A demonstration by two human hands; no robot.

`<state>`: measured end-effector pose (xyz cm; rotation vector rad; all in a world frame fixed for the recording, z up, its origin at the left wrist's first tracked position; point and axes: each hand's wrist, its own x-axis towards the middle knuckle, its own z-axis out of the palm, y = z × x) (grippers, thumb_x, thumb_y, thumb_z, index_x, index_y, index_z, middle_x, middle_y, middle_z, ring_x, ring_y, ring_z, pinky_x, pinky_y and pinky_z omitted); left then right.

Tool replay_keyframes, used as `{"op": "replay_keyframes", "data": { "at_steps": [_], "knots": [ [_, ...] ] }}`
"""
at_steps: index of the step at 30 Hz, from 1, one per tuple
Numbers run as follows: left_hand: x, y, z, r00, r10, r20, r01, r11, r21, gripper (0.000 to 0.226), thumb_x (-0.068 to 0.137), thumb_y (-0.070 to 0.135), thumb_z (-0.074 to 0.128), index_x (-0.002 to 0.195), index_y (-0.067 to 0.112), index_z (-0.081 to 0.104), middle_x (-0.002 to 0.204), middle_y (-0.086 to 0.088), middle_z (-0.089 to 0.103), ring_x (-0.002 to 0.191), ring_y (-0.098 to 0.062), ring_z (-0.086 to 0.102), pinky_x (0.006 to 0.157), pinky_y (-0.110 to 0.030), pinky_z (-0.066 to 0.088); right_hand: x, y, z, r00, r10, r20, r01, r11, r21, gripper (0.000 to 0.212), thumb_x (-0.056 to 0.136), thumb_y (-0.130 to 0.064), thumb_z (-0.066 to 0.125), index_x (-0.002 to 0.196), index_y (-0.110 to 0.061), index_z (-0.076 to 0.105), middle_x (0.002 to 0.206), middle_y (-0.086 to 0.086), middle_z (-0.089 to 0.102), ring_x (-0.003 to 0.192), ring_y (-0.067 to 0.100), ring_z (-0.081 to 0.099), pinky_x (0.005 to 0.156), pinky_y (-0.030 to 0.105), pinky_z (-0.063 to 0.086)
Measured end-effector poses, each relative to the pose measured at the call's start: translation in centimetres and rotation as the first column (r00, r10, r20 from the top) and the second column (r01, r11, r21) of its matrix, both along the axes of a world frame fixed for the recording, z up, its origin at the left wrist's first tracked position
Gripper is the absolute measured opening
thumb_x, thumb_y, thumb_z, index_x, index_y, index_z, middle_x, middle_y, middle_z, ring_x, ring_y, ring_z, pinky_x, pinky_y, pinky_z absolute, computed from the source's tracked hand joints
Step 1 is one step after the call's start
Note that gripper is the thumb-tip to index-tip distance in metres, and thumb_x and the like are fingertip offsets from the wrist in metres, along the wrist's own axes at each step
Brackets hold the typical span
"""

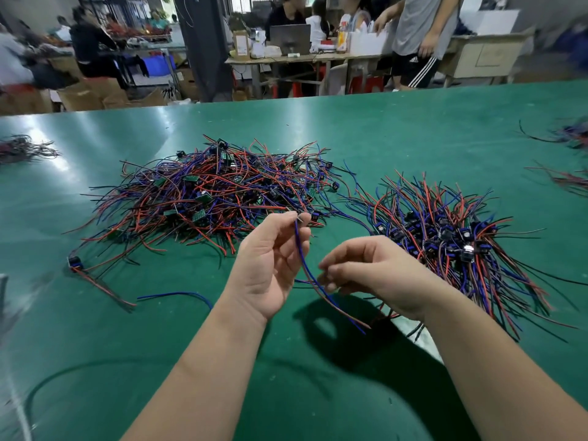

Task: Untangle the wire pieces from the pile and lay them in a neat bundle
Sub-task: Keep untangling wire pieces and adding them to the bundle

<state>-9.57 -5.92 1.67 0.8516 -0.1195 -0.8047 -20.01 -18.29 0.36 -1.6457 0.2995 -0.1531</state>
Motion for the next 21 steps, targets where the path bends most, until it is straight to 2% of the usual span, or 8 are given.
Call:
{"op": "replay_keyframes", "data": {
  "at_steps": [3,5,7,9,12,17,19,21],
  "knots": [
    [-0.8,0.3,0.4,0.975,-0.14,0.171,0.146,0.989,-0.017,0.018,0.069,0.01,0.068,0.061,0.018,0.054,0.074,-0.005,0.068,0.043,-0.004,0.056,0.041,-0.013,0.046,0.6,-0.4,0.1,0.98,-0.193,0.044,0.18,0.962,0.208,0.017,0.091,-0.01,0.057,0.081,-0.007,0.07,0.071,0.009,0.069,0.055,0.014,0.059,0.05,0.017,0.046],
    [-1.3,0.2,0.1,0.925,-0.212,0.316,0.189,0.977,0.101,0.035,0.07,0.002,0.074,0.075,0.018,0.044,0.067,-0.005,0.065,0.041,-0.009,0.055,0.041,-0.016,0.044,0.6,-0.7,0.3,0.971,-0.221,0.096,0.18,0.93,0.322,0.028,0.086,-0.032,0.058,0.08,-0.009,0.073,0.069,0.006,0.068,0.055,0.013,0.057,0.049,0.018,0.043],
    [-1.7,-0.2,-0.6,0.868,-0.238,0.436,0.11,0.948,0.299,0.035,0.074,0.001,0.076,0.087,0.013,0.046,0.057,-0.001,0.062,0.041,-0.011,0.055,0.04,-0.018,0.044,0.5,-0.7,0.5,0.965,-0.225,0.132,0.173,0.932,0.32,0.033,0.072,-0.044,0.065,0.077,-0.013,0.076,0.069,0.003,0.067,0.057,0.011,0.055,0.053,0.022,0.042],
    [-2.0,-0.5,-1.2,0.816,-0.277,0.508,0.035,0.9,0.434,0.036,0.072,0.004,0.08,0.094,0.008,0.052,0.054,0.0,0.062,0.041,-0.011,0.055,0.041,-0.019,0.044,0.6,-0.7,0.1,0.96,-0.236,0.152,0.201,0.957,0.211,0.024,0.066,-0.037,0.073,0.073,-0.013,0.076,0.066,0.001,0.066,0.056,0.008,0.054,0.059,0.026,0.041],
    [-1.9,-0.6,-2.0,0.755,-0.32,0.572,-0.001,0.872,0.489,0.033,0.069,0.007,0.083,0.089,0.005,0.058,0.05,0.004,0.06,0.041,-0.008,0.054,0.041,-0.018,0.043,0.6,-1.0,-0.5,0.964,-0.24,0.118,0.229,0.969,0.096,0.003,0.073,-0.012,0.075,0.074,-0.014,0.073,0.064,0.001,0.067,0.055,0.007,0.055,0.057,0.023,0.042],
    [-1.5,-0.6,-2.3,0.632,-0.37,0.682,-0.057,0.855,0.516,0.028,0.061,0.025,0.089,0.076,0.008,0.073,0.059,0.004,0.064,0.052,-0.007,0.047,0.053,-0.021,0.037,0.5,-0.9,-0.7,0.985,-0.173,0.021,0.169,0.977,0.131,0.031,0.053,-0.025,0.076,0.079,-0.009,0.073,0.074,0.008,0.071,0.066,0.014,0.059,0.057,0.022,0.044],
    [-1.6,-0.5,-2.3,0.648,-0.365,0.669,-0.018,0.87,0.492,0.025,0.06,0.033,0.085,0.074,0.014,0.076,0.063,0.002,0.067,0.056,-0.01,0.049,0.059,-0.027,0.039,0.6,-1.1,-0.6,0.977,-0.214,0.002,0.211,0.965,0.158,0.031,0.054,-0.024,0.075,0.078,-0.005,0.071,0.071,0.009,0.069,0.063,0.015,0.058,0.058,0.024,0.043],
    [-1.7,-0.6,-2.3,0.673,-0.356,0.648,0.006,0.879,0.477,0.014,0.067,0.026,0.083,0.076,0.018,0.076,0.069,-0.002,0.071,0.062,-0.012,0.055,0.065,-0.034,0.046,0.5,-1.6,-0.4,0.96,-0.28,-0.015,0.277,0.935,0.22,0.026,0.059,-0.022,0.074,0.076,-0.003,0.07,0.067,0.009,0.066,0.057,0.012,0.057,0.053,0.02,0.043]
  ]
}}
